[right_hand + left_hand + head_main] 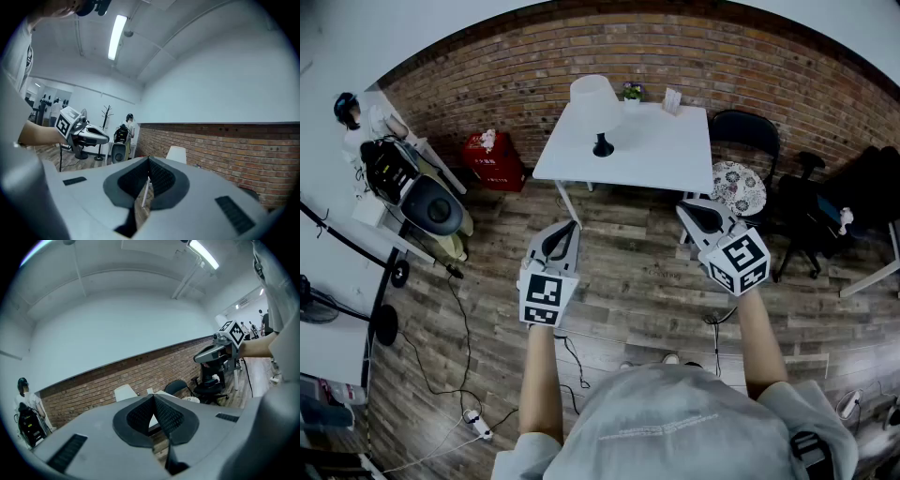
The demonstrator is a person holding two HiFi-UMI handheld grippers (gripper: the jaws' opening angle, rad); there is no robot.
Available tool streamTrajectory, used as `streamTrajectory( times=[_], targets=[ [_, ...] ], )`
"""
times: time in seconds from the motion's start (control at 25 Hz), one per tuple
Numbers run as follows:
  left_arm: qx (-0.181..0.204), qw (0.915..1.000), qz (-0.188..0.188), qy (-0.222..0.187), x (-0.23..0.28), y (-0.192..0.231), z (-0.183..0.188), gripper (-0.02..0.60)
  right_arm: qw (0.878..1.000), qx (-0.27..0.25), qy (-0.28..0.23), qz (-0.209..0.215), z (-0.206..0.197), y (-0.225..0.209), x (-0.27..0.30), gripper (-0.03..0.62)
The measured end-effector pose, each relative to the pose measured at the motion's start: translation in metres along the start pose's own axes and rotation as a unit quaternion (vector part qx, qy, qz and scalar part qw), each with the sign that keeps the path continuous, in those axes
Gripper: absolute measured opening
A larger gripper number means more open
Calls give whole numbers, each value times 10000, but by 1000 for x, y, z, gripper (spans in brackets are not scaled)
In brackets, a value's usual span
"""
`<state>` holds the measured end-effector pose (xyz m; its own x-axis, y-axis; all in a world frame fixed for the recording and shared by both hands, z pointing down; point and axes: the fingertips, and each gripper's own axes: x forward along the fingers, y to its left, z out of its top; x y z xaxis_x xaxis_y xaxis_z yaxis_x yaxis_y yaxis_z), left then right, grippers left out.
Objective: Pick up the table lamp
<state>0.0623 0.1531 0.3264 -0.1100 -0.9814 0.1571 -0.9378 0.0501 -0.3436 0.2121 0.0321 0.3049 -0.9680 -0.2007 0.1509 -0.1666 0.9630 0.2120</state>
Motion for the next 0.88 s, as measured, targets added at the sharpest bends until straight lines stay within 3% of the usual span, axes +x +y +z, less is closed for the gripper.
streamTrajectory(
  times=[0.12, 0.32, 0.68, 0.88],
  targets=[
    [-58, 10000, -56, -43, 0, 1, -4, 9, 10000, -18, 50, -30, -5, 3, 3, 0],
    [-105, 9999, -129, -29, -1, 7, -11, 9, 9986, 529, 34, 7, -10, 10, 10, 0],
    [-226, 9996, -58, 183, -8, 37, -43, 9, 9985, 509, 59, -167, -14, 31, 13, 0],
    [-349, 9993, 89, -102, -15, 53, -49, 9, 9982, 436, 152, -386, -20, 36, 16, 0]
  ],
)
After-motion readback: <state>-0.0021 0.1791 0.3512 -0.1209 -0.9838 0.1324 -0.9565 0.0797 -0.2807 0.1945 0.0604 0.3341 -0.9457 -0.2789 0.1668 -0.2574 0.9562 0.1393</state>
